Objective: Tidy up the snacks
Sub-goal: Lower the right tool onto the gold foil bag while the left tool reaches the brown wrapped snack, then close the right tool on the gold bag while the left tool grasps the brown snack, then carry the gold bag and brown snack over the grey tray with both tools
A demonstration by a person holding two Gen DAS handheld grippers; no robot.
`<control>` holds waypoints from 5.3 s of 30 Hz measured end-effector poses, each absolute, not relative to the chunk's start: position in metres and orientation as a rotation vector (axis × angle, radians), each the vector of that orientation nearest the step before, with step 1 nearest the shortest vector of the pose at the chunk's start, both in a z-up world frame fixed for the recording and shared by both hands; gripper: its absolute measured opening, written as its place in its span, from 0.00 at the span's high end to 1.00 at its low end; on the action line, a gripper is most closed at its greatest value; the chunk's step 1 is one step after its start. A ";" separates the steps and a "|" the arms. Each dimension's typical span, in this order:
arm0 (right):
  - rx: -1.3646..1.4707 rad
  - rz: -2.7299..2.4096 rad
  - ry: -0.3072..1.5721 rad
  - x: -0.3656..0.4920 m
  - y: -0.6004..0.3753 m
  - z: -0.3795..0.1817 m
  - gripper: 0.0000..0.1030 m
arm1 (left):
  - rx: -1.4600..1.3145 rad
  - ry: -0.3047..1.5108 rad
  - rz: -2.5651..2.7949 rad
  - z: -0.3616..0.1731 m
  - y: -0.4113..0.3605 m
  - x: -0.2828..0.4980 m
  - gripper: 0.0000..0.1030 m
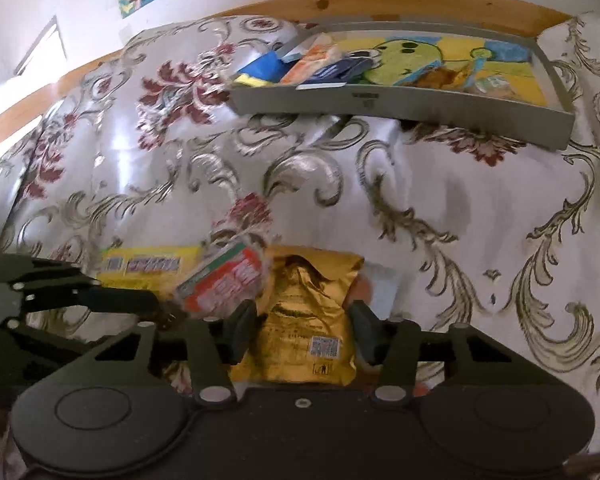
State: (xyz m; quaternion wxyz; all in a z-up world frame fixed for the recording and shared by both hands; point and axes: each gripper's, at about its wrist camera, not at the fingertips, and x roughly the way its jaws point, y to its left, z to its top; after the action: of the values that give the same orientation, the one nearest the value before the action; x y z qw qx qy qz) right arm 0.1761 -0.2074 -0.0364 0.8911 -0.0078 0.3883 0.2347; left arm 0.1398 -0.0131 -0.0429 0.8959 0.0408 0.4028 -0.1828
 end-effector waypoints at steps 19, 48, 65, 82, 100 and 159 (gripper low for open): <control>-0.189 0.511 0.775 0.152 -0.193 -0.034 0.37 | 0.054 0.867 -0.394 -0.050 -0.009 0.146 0.37; -0.066 0.464 0.732 0.122 -0.212 -0.023 0.76 | -0.028 0.902 -0.379 -0.039 -0.009 0.129 0.53; -0.052 0.446 0.670 0.073 -0.227 -0.014 0.85 | -0.188 0.978 -0.377 -0.028 -0.003 0.096 0.53; -0.004 0.445 0.651 0.040 -0.235 -0.009 0.85 | -0.253 0.986 -0.424 -0.020 -0.005 0.081 0.53; 0.001 0.442 0.596 0.055 -0.238 0.012 0.85 | -0.290 0.826 -0.385 0.018 0.004 0.102 0.53; -0.177 0.152 0.564 0.364 -0.268 0.023 0.70 | -0.175 0.715 -0.282 0.017 -0.091 0.413 0.52</control>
State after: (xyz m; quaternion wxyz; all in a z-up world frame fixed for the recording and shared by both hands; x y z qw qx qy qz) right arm 0.3642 -0.2678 0.0234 0.9538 -0.0873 0.2774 0.0748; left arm 0.4125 -0.0909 0.0169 0.9233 -0.0851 0.3484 -0.1372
